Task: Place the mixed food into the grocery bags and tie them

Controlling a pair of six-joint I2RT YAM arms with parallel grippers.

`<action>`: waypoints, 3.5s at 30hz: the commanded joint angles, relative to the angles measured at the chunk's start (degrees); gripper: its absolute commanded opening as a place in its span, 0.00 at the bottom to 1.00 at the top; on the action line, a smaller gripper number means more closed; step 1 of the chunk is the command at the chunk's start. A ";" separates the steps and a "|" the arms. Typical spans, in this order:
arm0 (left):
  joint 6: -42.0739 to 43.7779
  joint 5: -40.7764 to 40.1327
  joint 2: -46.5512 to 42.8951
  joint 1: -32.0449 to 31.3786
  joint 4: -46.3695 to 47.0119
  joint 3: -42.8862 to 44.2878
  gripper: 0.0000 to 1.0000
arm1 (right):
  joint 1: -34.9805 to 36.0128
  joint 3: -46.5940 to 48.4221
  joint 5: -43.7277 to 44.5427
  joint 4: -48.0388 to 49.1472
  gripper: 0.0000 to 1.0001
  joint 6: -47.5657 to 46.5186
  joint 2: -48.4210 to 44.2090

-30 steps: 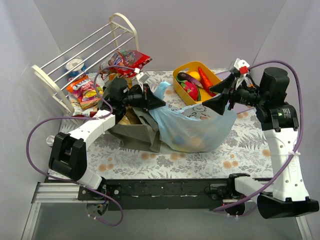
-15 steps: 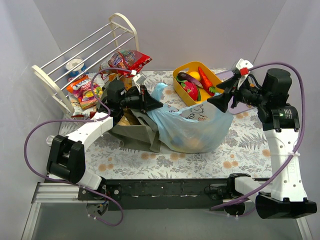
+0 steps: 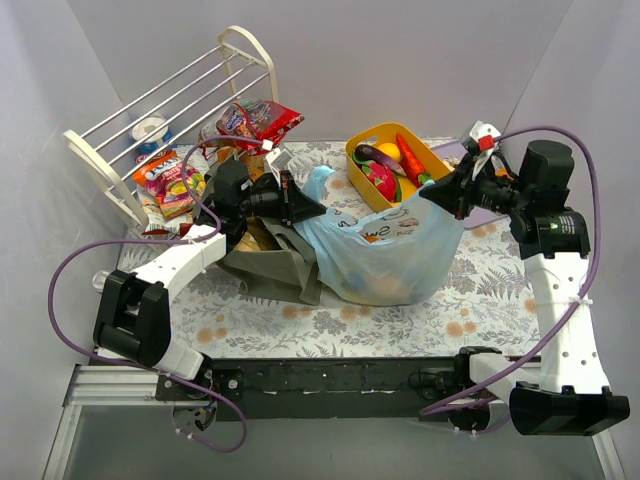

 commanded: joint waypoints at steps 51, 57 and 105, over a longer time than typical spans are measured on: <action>1.99 8.12 17.03 -15.33 -12.07 22.90 0.00 | 19.27 -3.84 8.09 12.93 0.01 8.05 5.97; 4.28 5.31 14.93 -15.33 -13.76 21.77 0.27 | 19.44 -3.84 8.35 15.91 0.01 13.23 8.35; -12.51 -9.55 11.49 -19.90 12.97 9.02 0.00 | 20.50 -3.85 13.89 21.37 0.30 24.66 7.56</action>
